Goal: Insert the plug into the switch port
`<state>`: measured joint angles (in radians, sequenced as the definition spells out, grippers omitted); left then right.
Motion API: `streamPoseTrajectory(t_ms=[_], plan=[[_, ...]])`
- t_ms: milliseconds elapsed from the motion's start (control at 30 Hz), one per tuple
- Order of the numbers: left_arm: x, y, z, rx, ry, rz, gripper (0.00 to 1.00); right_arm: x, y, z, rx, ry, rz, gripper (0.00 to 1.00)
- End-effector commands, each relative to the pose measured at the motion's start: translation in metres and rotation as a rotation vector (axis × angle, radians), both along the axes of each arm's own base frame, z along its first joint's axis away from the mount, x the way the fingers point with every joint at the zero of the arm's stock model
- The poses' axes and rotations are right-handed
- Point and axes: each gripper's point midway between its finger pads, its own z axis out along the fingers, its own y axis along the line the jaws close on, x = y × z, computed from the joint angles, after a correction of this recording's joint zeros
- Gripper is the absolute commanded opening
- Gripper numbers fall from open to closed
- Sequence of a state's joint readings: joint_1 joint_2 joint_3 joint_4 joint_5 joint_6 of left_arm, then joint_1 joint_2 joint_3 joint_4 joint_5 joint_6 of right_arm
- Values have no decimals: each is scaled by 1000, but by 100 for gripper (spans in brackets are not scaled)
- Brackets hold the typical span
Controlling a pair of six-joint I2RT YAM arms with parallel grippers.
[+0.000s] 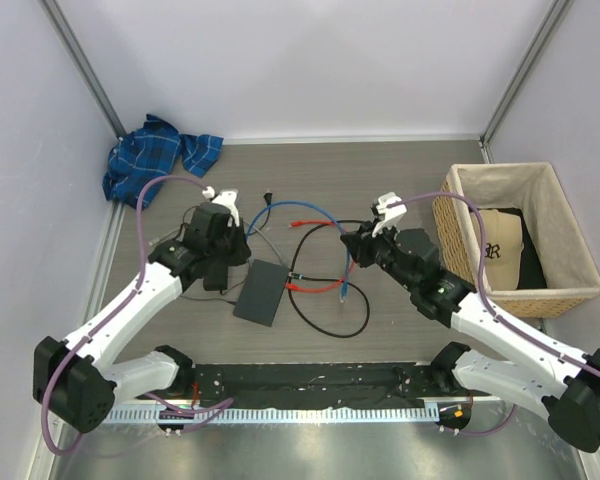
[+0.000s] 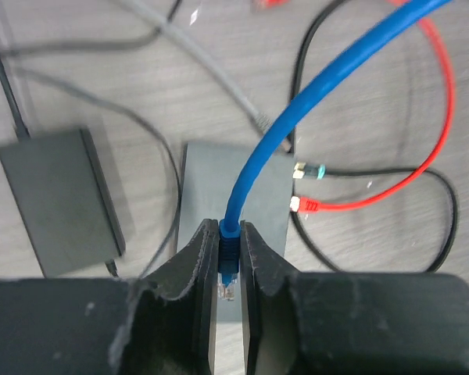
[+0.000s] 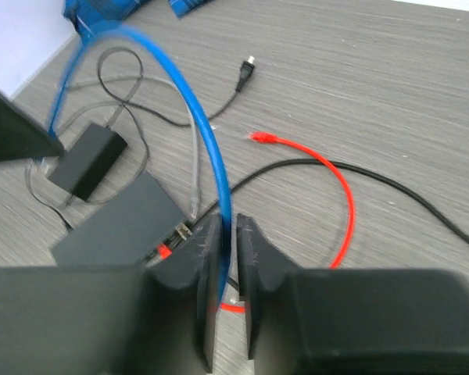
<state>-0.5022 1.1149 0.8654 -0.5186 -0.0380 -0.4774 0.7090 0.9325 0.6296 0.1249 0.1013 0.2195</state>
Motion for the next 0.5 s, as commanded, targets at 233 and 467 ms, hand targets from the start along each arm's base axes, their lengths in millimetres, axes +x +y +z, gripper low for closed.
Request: streamPoseTrajectory(t_ms=[233,467], plan=[[29,-27,67,179,-249,-237,16,-14,10,75,-93,-22,147,65],[12,-60,85,277,-379,-405,17,-4,28,101,-169,12,229,72]])
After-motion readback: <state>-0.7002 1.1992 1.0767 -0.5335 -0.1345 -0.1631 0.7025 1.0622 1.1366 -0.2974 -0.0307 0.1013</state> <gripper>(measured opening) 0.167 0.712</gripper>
